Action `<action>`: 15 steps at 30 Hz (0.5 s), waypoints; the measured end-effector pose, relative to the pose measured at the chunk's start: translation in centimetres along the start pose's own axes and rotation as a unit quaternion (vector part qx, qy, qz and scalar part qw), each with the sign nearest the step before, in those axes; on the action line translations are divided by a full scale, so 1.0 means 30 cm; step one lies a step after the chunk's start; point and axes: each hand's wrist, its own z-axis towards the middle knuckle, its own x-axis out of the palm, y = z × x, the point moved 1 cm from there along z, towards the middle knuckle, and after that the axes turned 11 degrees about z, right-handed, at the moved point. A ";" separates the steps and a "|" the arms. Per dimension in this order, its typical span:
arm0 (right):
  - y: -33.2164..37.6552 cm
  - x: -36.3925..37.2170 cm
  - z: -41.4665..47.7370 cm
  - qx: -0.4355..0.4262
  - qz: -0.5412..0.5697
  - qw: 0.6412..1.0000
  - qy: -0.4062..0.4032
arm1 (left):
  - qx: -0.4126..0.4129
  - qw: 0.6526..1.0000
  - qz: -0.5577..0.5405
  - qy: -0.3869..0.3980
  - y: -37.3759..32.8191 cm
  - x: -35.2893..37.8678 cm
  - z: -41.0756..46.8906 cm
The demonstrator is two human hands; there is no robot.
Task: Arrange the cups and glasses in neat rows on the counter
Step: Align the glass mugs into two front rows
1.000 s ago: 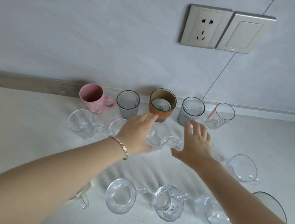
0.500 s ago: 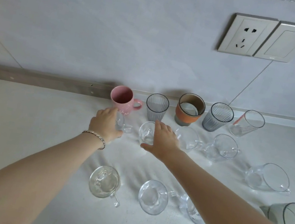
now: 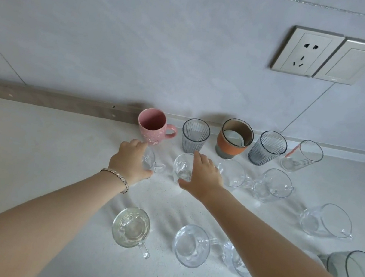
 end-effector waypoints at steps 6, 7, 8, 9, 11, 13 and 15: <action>-0.095 -0.058 -0.145 -0.015 0.024 0.999 -0.028 | 0.161 0.972 0.018 -0.171 -0.150 -0.055 -0.066; -0.133 -0.078 -0.180 -0.004 0.034 0.999 -0.038 | 0.191 0.970 -0.001 -0.151 -0.205 -0.072 -0.096; -0.179 -0.100 -0.216 0.012 0.044 0.998 -0.050 | 0.212 0.969 -0.019 -0.128 -0.263 -0.081 -0.128; -0.228 -0.126 -0.252 0.031 0.050 0.996 -0.065 | 0.226 0.968 -0.024 -0.101 -0.319 -0.077 -0.153; -0.335 -0.181 -0.315 0.071 0.051 0.992 -0.089 | 0.256 0.965 0.011 -0.058 -0.430 -0.060 -0.189; -0.449 -0.234 -0.365 0.114 0.047 0.987 -0.106 | 0.277 0.960 0.046 -0.023 -0.541 -0.036 -0.216; -0.568 -0.283 -0.401 0.151 0.040 0.981 -0.112 | 0.273 0.961 0.047 0.012 -0.640 -0.002 -0.230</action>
